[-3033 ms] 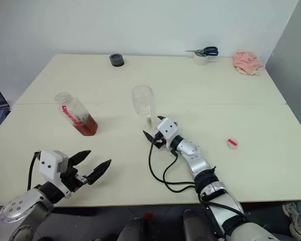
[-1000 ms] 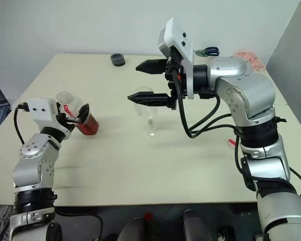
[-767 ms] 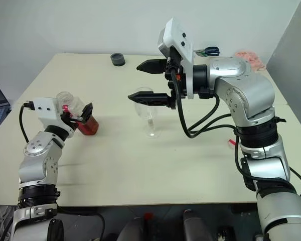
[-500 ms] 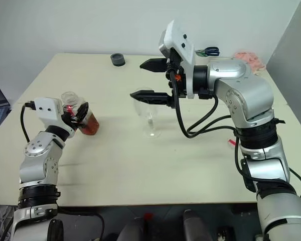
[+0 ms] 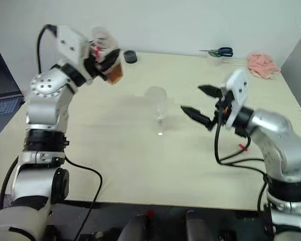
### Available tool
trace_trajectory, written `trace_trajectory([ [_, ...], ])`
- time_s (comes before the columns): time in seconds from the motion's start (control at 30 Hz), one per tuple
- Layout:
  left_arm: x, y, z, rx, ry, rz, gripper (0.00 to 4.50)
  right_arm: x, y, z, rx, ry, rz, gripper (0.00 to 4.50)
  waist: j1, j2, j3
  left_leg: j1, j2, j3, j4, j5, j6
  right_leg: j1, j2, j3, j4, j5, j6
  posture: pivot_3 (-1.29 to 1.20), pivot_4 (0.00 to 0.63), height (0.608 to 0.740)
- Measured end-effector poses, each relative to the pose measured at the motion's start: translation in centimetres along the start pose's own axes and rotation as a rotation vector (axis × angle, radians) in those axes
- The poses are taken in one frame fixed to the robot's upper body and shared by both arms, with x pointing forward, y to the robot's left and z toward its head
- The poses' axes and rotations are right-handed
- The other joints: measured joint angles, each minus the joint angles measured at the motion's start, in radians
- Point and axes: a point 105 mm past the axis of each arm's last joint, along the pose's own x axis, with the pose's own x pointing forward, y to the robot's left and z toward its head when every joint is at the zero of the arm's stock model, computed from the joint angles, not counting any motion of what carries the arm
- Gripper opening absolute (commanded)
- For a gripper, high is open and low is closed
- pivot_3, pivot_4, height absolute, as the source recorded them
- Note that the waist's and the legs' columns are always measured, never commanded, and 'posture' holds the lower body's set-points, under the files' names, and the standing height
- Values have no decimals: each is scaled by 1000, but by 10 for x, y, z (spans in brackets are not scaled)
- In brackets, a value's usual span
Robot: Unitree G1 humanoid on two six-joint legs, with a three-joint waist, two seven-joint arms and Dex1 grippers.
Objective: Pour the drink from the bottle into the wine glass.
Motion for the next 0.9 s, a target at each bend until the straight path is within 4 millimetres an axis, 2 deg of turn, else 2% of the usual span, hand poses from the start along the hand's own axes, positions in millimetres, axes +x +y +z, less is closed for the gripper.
trace_trajectory([
  [0.07,6,-15,-9,29,9,-55,1824,-3,8,-1,-5,-4,8,4500,-12,0,0,1,2,0,0,0,0,0,3,1,0,0,0,0,150,740],
  [0.17,9,-24,-16,134,23,-118,1824,-10,12,-6,-1,-4,-18,4500,-20,0,0,2,3,0,1,1,1,0,6,2,1,-2,3,0,150,740],
  [0.37,8,-22,-9,319,-35,-149,1823,-19,20,-14,-2,25,-37,4500,-20,0,0,2,3,1,1,1,1,1,6,3,1,-3,4,0,150,740],
  [0.63,4,-24,-10,519,-49,-181,1821,-20,13,-12,-17,17,-77,4500,-18,0,0,2,3,1,1,1,1,1,5,3,1,-2,4,0,150,740],
  [0.77,4,-30,-16,580,-38,-203,1821,-18,10,-7,-29,3,-80,4500,-18,0,0,2,3,1,1,1,1,1,5,3,1,-2,3,0,150,740],
  [0.9,5,-34,-13,674,-57,-225,1821,-17,9,-5,-35,-3,-79,4500,-16,0,0,2,3,1,1,1,1,1,5,3,1,-1,1,0,150,740],
])
